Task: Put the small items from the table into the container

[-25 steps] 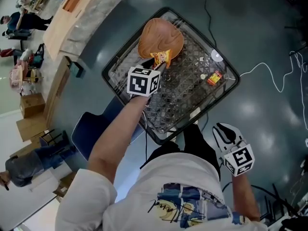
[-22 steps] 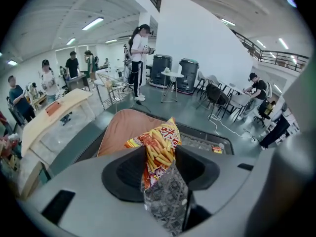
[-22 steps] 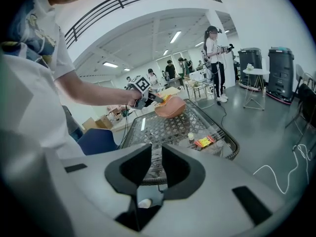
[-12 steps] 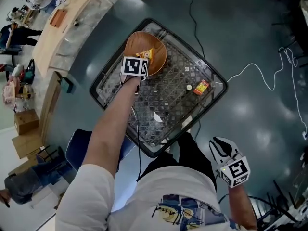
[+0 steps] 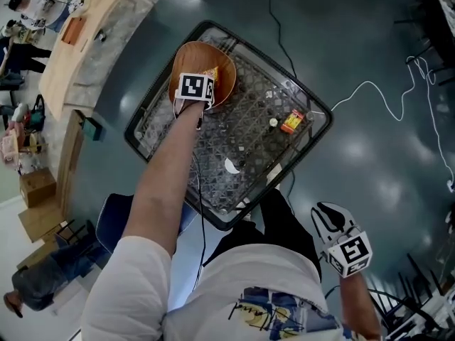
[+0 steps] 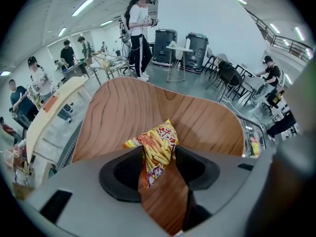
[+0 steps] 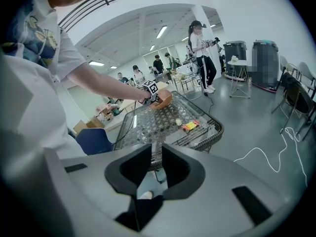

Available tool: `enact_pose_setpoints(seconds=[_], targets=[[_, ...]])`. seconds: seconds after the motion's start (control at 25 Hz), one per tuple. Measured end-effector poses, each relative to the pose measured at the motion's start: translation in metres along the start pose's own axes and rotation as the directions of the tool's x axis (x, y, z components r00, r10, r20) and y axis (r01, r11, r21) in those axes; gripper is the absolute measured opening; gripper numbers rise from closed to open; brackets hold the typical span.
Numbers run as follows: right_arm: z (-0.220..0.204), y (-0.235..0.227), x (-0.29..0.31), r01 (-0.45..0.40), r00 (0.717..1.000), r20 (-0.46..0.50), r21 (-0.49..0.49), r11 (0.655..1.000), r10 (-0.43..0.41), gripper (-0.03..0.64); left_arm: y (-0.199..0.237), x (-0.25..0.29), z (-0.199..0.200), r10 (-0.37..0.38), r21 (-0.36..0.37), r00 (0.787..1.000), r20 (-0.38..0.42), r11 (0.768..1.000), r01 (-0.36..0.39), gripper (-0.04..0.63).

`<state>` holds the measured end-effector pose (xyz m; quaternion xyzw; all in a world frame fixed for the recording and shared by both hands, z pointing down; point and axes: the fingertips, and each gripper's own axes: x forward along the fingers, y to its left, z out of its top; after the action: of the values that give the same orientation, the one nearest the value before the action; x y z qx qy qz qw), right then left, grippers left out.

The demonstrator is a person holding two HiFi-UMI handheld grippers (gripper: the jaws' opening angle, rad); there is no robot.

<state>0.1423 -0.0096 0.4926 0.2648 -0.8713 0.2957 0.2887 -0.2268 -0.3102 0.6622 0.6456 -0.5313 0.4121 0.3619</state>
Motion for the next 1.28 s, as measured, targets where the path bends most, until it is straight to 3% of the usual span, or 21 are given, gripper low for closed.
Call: enact_pose_setpoints(seconds=[0.4, 0.6, 0.92, 1.16, 1.28], targets=[[0.013, 0.017, 0.013, -0.042, 0.999, 0.014, -0.039, 0.998, 0.043, 0.06, -0.006, -0.051, 0.011, -0.033, 0.054, 0.992, 0.119, 0.998, 0.027, 0.202], [0.016, 0.026, 0.017, -0.044, 0.998, 0.037, -0.058, 0.997, 0.046, 0.06, -0.025, -0.106, 0.002, -0.076, 0.053, 0.971, 0.225, 0.996, 0.066, 0.202], [0.017, 0.05, 0.016, -0.039, 0.997, 0.063, -0.085, 0.996, 0.045, 0.06, -0.101, -0.194, -0.073, -0.196, 0.068, 0.929, 0.315, 0.981, 0.184, 0.201], [0.008, 0.078, 0.015, -0.036, 0.997, 0.07, -0.106, 0.994, 0.043, 0.06, -0.134, -0.221, -0.136, -0.229, 0.04, 0.92, 0.319, 0.973, 0.229, 0.201], [0.0, 0.093, 0.012, -0.03, 0.997, 0.068, -0.111, 0.993, 0.038, 0.06, -0.151, -0.227, -0.15, -0.263, 0.073, 0.91, 0.32, 0.965, 0.253, 0.201]])
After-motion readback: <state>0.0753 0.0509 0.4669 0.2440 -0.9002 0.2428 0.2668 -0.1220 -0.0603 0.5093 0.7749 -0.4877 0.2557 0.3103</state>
